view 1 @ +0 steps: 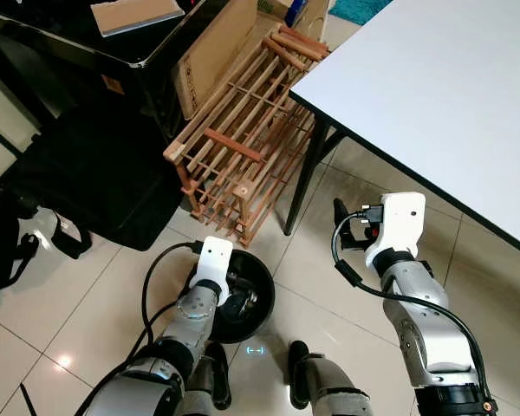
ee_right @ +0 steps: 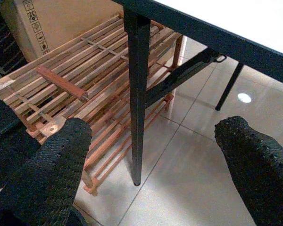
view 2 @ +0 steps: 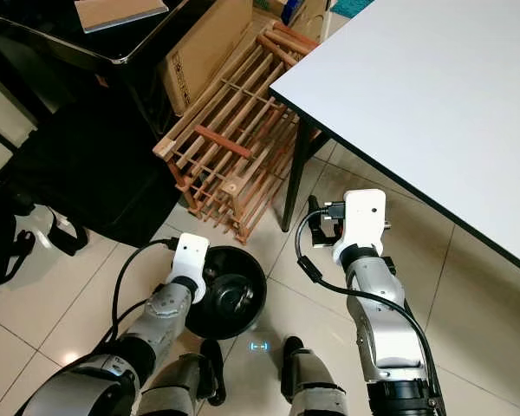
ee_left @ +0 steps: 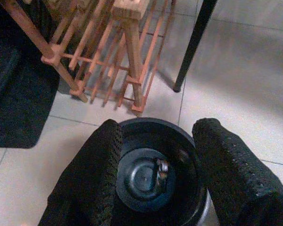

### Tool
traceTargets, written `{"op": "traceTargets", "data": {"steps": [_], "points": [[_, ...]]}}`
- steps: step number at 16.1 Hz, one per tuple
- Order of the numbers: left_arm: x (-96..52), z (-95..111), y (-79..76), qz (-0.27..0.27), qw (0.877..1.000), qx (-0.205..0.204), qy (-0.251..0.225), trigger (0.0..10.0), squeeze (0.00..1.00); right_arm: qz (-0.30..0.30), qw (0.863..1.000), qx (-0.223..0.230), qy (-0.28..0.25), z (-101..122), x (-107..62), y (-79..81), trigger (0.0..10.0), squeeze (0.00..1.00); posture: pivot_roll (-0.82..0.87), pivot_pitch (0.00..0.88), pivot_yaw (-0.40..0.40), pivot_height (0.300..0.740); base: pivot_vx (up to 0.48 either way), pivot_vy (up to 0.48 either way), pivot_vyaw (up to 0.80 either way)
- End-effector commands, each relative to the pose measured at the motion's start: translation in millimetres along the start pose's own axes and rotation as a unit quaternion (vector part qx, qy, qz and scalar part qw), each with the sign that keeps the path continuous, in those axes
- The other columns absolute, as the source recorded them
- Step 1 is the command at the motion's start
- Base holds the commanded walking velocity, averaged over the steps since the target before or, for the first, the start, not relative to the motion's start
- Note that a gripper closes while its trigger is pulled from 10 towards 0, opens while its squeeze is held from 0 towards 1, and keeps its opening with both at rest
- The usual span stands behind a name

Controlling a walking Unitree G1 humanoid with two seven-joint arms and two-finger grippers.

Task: Picking trash to rubbish bin

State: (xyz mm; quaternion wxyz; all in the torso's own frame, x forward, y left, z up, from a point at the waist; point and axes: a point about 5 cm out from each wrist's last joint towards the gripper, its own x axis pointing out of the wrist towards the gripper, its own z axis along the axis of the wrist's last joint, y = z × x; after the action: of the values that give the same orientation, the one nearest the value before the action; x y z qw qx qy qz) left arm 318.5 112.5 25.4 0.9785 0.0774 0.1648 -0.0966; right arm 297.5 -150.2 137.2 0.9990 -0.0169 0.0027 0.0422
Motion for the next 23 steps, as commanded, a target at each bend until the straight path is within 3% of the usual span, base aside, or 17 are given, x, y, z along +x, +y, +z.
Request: {"op": "traceTargets", "data": {"steps": [1, 4, 15, 17, 20, 23], "points": [[-1.7, -2.7, 2.4, 0.011, 1.000, -0.005, -0.002, 10.0, 0.00, 0.001, 1.000, 0.003, 0.008, -4.9, -0.2, 1.0, 10.0, 0.00, -0.09, 0.299, 0.027, 0.740, 0.000, 0.000, 0.00], [-2.5, 4.4, 7.3, 0.015, 0.999, -0.009, -0.036, 10.0, 0.00, 0.011, 1.000, 0.003, 0.005, -4.1, 3.2, 3.5, 10.0, 0.00, -0.09, 0.276, 0.028, 0.740, 0.000, 0.000, 0.00], [-3.5, 3.6, 12.5, 0.029, 0.999, -0.014, -0.040, 10.0, 0.00, 0.046, 0.999, -0.004, 0.016, -7.2, 6.2, 8.7, 10.0, 0.00, -0.08, 0.287, 0.006, 0.740, 0.000, 0.000, 0.00], [-4.1, 2.5, 12.3, 0.029, 0.999, -0.015, -0.039, 10.0, 0.00, 0.063, 0.998, -0.006, 0.021, -8.5, 5.1, 11.4, 10.0, 0.00, -0.08, 0.290, 0.003, 0.740, 0.000, 0.000, 0.00], [-5.1, 0.5, 11.8, 0.028, 0.999, -0.016, -0.038, 10.0, 0.00, 0.153, 0.988, 0.000, 0.034, -10.6, -2.1, 27.4, 10.0, 0.00, -0.08, 0.302, -0.005, 0.740, 0.000, 0.000, 0.00], [-5.1, 0.2, 10.5, 0.027, 0.999, -0.018, -0.038, 10.0, 0.00, 0.181, 0.983, 0.002, 0.039, -12.0, -6.1, 34.2, 10.0, 0.00, -0.08, 0.312, -0.016, 0.740, 0.000, 0.000, 0.00]]}}
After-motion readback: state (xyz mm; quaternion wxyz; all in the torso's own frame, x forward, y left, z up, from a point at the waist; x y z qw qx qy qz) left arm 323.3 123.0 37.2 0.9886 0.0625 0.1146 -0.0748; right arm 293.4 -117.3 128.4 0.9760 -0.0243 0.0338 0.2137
